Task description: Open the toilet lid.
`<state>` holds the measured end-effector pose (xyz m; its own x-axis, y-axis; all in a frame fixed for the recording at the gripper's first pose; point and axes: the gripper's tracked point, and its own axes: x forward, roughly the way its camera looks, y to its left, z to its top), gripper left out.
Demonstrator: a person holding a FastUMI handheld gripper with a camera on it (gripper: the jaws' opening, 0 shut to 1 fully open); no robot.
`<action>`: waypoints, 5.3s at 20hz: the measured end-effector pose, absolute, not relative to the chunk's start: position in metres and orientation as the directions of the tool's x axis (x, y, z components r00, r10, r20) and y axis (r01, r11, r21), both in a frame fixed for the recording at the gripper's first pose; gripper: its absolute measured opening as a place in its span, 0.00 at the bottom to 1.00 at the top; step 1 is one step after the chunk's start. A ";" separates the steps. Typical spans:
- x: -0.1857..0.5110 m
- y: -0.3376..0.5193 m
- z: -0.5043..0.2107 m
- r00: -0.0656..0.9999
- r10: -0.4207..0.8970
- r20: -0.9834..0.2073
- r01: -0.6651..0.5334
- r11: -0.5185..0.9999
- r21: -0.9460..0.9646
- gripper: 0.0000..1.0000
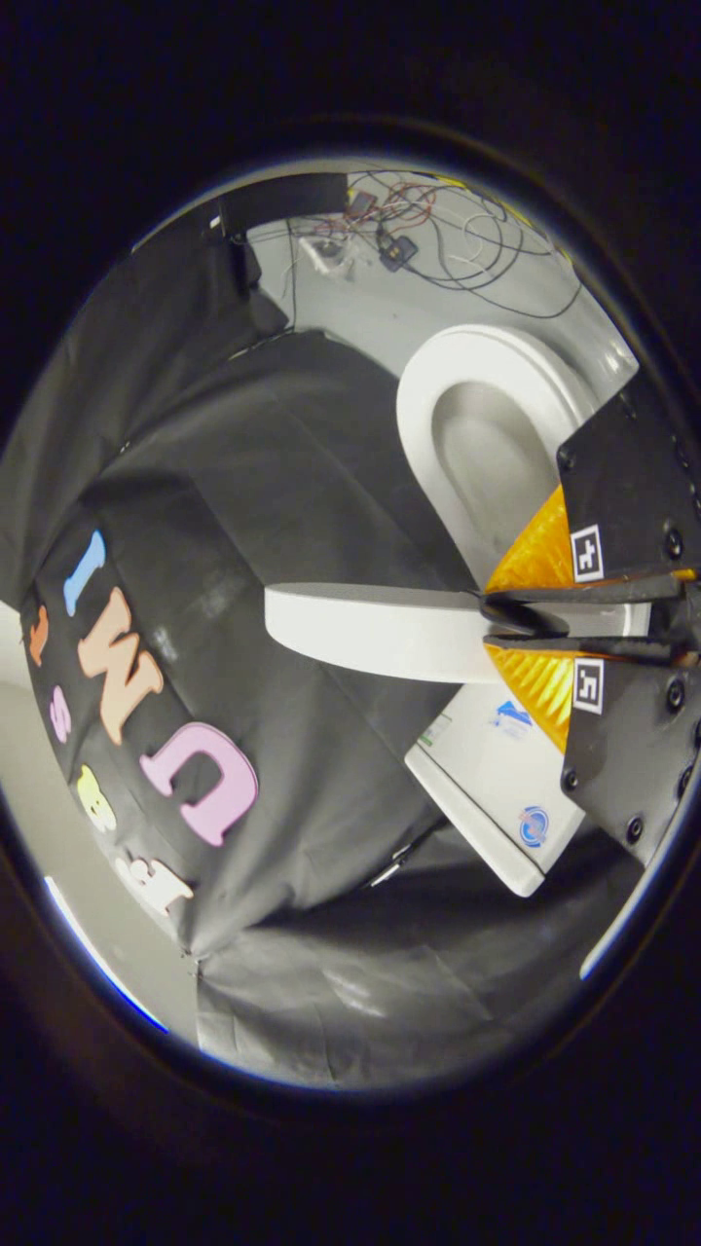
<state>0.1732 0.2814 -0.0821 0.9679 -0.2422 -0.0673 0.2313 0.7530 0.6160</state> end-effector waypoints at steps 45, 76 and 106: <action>0.272 0.482 -0.017 0.977 0.189 -0.095 -0.176 0.975 0.137 0.15; 0.226 0.406 0.036 0.991 0.040 0.129 -0.065 0.979 0.194 0.73; 0.022 -0.011 0.085 0.884 -0.448 0.134 0.441 0.894 0.079 0.72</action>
<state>0.0219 -0.0113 0.0846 0.8841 -0.4477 0.1336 0.4408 0.8941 0.0792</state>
